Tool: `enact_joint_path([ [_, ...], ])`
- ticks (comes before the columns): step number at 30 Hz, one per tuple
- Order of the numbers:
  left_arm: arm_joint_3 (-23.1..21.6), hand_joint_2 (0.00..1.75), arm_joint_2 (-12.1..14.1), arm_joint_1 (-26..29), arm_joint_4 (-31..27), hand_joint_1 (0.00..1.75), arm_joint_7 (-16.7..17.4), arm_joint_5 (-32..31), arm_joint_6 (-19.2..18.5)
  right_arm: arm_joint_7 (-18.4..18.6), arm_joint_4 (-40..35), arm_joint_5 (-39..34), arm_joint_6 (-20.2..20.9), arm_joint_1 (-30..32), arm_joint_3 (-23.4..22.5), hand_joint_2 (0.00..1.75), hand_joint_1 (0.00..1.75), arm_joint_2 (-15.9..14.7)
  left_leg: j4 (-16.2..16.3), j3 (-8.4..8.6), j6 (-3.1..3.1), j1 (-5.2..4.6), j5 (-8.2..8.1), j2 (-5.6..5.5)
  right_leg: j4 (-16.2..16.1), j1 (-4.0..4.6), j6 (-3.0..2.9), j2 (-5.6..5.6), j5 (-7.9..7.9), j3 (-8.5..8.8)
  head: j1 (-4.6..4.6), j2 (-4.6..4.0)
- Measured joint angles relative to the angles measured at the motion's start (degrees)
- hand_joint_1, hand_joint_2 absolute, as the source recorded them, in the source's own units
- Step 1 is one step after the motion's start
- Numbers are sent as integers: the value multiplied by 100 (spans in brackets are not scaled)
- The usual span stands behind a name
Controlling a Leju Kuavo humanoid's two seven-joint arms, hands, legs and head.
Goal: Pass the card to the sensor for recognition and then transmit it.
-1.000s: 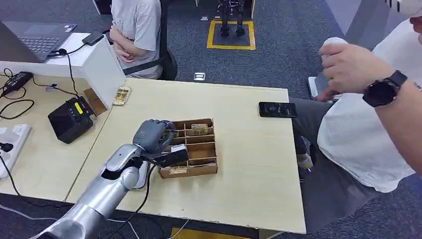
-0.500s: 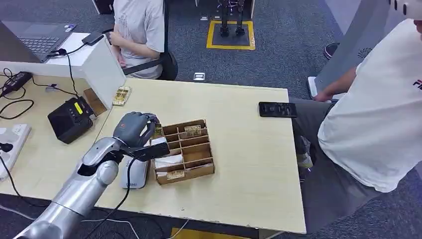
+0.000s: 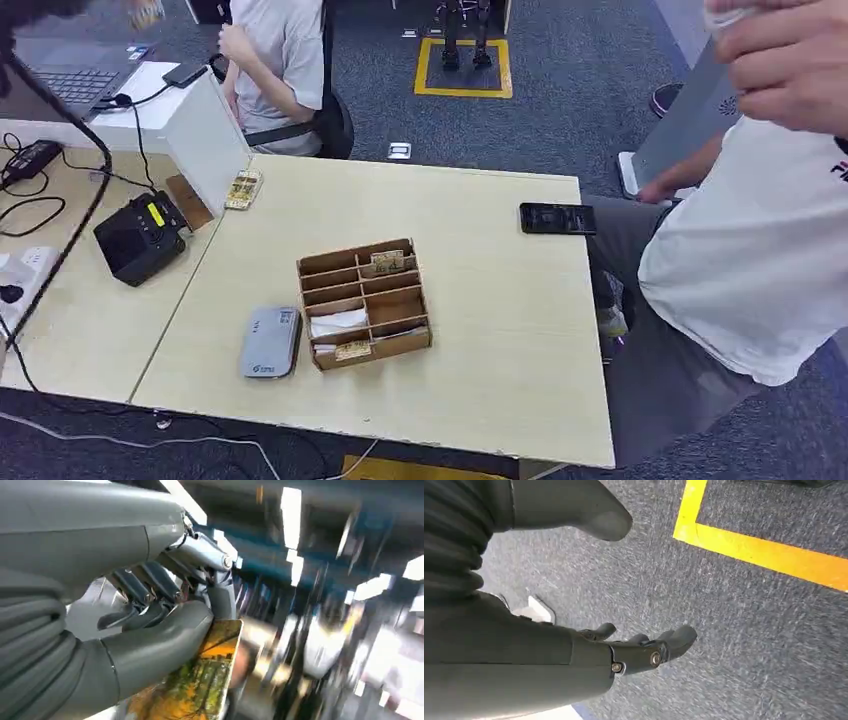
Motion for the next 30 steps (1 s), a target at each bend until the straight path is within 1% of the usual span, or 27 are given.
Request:
enact_joint_path([
  [2,0,175,44,-104,-44,175,11,-26,167,-2,2,9,0,-12,0,175,0,0,-2,3,1,-5,0,0,1,-4,0,0,0,0,0,0],
  [5,0,175,118,-103,-48,175,-85,-103,368,-11,0,9,0,-13,0,175,0,0,-2,2,0,2,0,0,1,-3,0,-1,0,0,2,-2],
  [7,0,175,162,-60,-48,175,-104,-300,545,-18,0,9,-13,-13,-4,175,0,0,-2,2,1,1,3,-1,1,-3,0,-2,1,0,-2,0],
  [9,0,175,160,107,-13,175,-172,-783,850,-18,0,35,6,-22,-4,175,0,0,-2,7,4,-3,6,-2,1,-3,0,-6,1,4,0,0],
  [10,0,175,155,240,67,175,-255,-1139,1049,-15,0,48,44,-25,-4,175,0,0,-2,10,6,-5,7,-2,2,-4,1,-6,1,7,-2,0],
  [12,9,175,101,517,278,175,-378,-1816,1302,-13,0,92,55,-24,-2,175,0,0,-2,11,5,-4,11,-3,3,-4,5,-6,5,8,0,0],
  [15,208,175,-174,942,779,175,-485,-3033,1785,-11,0,94,72,-31,35,175,0,-7,-2,10,8,-4,16,-1,3,-4,5,-4,9,8,4,0],
  [17,385,175,-389,1151,1155,175,-393,-3908,2121,-20,0,92,96,-32,77,175,0,-7,-1,10,8,-4,16,-2,3,-4,8,-4,11,8,4,0],
  [20,818,175,-752,1402,1797,175,-113,-5088,2607,13,2,92,144,-56,214,175,0,-7,-1,10,8,-7,16,-1,2,-7,10,-3,13,9,0,0],
  [21,993,175,-907,1467,2020,175,-83,-5484,2717,26,2,92,146,-64,251,175,0,-7,0,9,8,-7,16,-1,2,-7,10,-3,13,8,2,0],
  [23,1310,175,-1108,1593,2339,175,-63,-6202,2864,37,2,92,142,-77,310,175,0,-7,1,9,8,-8,16,-1,2,-8,11,-4,13,8,0,0],
  [25,1607,175,-1324,1693,2570,175,-113,-6528,2895,41,2,92,140,-87,334,175,0,-7,1,7,8,-8,16,-2,1,-8,11,-4,12,8,2,0],
  [27,1818,175,-1453,1777,2696,175,-137,-6620,2901,42,2,92,140,-87,352,175,0,-7,1,6,9,-8,15,-2,1,-8,11,-3,12,6,0,0],
  [30,1987,175,-1591,1822,2839,175,-172,-6688,2899,39,2,92,140,-86,356,175,0,-7,1,5,9,-7,15,-2,0,-8,11,-4,12,6,2,0],
])
